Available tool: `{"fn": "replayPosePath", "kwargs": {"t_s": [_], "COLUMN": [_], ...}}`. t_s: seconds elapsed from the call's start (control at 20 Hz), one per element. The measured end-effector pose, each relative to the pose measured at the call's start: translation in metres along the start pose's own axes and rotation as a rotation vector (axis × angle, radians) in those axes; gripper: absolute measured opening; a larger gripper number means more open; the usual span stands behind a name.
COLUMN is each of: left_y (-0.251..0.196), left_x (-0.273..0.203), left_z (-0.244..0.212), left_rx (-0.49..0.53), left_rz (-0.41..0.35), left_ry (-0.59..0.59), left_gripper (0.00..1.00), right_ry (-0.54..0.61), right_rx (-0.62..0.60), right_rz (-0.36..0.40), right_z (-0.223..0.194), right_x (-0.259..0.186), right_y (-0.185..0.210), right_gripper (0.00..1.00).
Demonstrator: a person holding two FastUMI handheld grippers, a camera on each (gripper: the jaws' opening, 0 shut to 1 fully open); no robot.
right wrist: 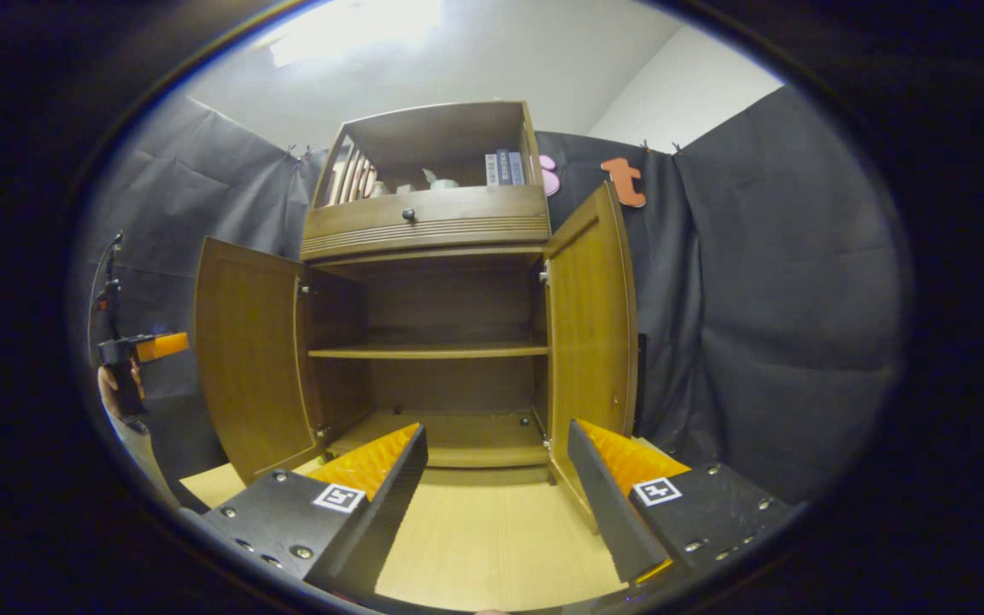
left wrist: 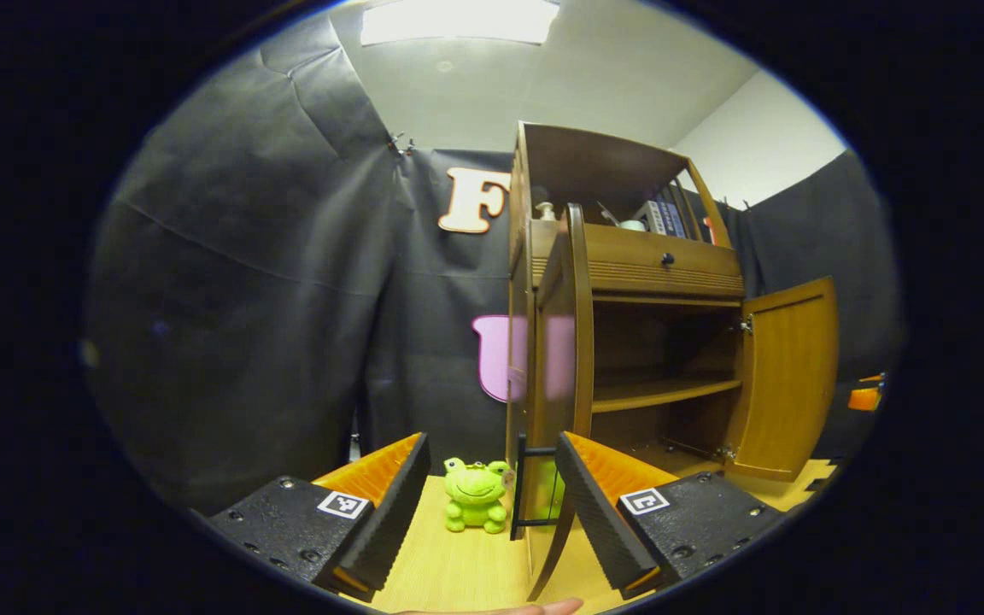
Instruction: Open the right door of the double-door shoe cabinet with the right hand, and open the left door with the left hand.
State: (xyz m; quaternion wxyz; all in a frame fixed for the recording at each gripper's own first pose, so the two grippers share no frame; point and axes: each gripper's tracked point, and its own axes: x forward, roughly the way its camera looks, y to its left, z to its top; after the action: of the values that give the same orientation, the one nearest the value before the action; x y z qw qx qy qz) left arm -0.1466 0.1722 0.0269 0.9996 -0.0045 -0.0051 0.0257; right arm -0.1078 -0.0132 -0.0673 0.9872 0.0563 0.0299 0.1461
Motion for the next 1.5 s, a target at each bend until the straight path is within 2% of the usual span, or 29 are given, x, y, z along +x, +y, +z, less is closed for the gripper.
{"fn": "replayPosePath", "kwargs": {"t_s": [0.05,0.1,0.3,0.35,0.4,0.5,0.55,0.6,0.65,0.7,0.85,1.1,1.25,1.35,1.4,1.45,1.5], "left_y": [-0.007,-0.016,-0.058,-0.065,-0.07,-0.08,-0.087,-0.094,-0.104,-0.114,-0.152,-0.215,-0.252,-0.268,-0.275,-0.281,-0.286], "left_x": [-0.002,-0.005,-0.004,-0.003,-0.001,0.003,0.006,0.009,0.011,0.014,0.025,0.046,0.057,0.062,0.065,0.068,0.072], "left_z": [0.007,0.013,0.034,0.038,0.041,0.044,0.045,0.045,0.045,0.041,0.028,-0.014,-0.036,-0.044,-0.046,-0.045,-0.048], "left_rx": [-0.006,-0.011,-0.028,-0.025,-0.02,-0.013,-0.017,-0.022,-0.027,-0.03,-0.018,0.06,0.086,0.105,0.114,0.12,0.119], "left_rz": [-0.005,-0.021,-0.07,-0.07,-0.063,-0.043,-0.035,-0.037,-0.047,-0.058,-0.114,-0.17,-0.218,-0.229,-0.233,-0.233,-0.231], "left_ry": [-0.008,-0.014,-0.043,-0.048,-0.051,-0.053,-0.051,-0.052,-0.054,-0.048,-0.028,0.03,0.069,0.081,0.079,0.071,0.067], "left_gripper": [0.9,0.93,0.92,0.92,0.92,0.92,0.95,0.92,0.92,0.92,0.93,0.92,0.97,0.97,0.97,0.99,0.99], "right_ry": [-0.004,-0.008,-0.029,-0.036,-0.047,-0.082,-0.106,-0.119,-0.122,-0.118,-0.1,-0.095,-0.088,-0.069,-0.06,-0.056,-0.053], "right_rx": [0.001,-0.005,-0.057,-0.05,-0.029,0.022,0.052,0.072,0.086,0.086,0.053,0.04,0.052,0.053,0.049,0.044,0.042], "right_rz": [-0.009,-0.019,-0.062,-0.069,-0.064,-0.034,-0.021,-0.018,-0.02,-0.021,-0.027,0.009,0.009,0.002,-0.008,-0.019,-0.024], "right_z": [0.001,0.002,0.008,0.01,0.014,0.023,0.03,0.032,0.032,0.03,0.024,0.022,0.019,0.013,0.011,0.01,0.009], "right_x": [0.002,0.004,0.011,0.011,0.011,0.01,0.009,0.01,0.011,0.014,0.021,0.041,0.052,0.061,0.065,0.068,0.072], "right_y": [-0.003,-0.006,-0.02,-0.021,-0.021,-0.017,-0.017,-0.02,-0.025,-0.028,-0.031,-0.022,-0.026,-0.032,-0.036,-0.042,-0.044], "right_gripper": [0.98,0.98,0.98,0.94,0.98,0.98,1.0,0.94,0.94,0.98,1.0,0.98,0.98,0.98,0.94,0.98,0.99]}}
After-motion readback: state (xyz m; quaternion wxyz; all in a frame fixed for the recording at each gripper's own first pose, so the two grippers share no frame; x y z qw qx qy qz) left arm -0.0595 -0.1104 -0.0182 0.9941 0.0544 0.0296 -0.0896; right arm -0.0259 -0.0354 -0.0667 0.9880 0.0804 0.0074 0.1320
